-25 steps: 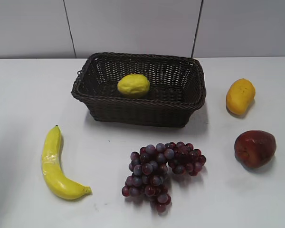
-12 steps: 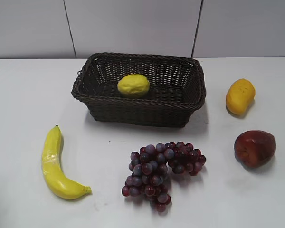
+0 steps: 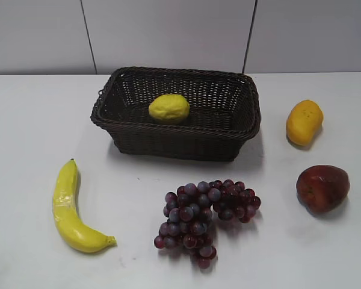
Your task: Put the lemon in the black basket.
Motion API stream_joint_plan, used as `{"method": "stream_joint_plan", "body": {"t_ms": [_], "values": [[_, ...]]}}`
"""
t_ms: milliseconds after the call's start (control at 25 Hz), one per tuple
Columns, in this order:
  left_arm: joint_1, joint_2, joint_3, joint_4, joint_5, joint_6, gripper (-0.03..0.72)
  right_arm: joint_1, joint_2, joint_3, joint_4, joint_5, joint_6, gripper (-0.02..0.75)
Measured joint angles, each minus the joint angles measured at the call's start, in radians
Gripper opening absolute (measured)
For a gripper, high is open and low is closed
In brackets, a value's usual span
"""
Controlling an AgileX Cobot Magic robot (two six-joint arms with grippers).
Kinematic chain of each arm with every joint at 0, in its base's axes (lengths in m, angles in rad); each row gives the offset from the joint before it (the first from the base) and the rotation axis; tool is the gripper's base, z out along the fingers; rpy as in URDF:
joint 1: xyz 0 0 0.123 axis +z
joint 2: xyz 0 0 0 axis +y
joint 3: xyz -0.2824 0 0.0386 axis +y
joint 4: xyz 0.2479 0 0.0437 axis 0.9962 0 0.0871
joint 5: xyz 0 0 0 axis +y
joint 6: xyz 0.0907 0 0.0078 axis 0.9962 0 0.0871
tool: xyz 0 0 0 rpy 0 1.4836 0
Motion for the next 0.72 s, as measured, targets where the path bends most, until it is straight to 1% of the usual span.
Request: {"method": "stream_joint_plan", "body": {"t_ms": [720], "values": [[0.000, -0.546, 0.002, 0.012, -0.011, -0.003, 0.561, 0.000, 0.000, 0.000, 0.000, 0.000, 0.000, 0.561]]}}
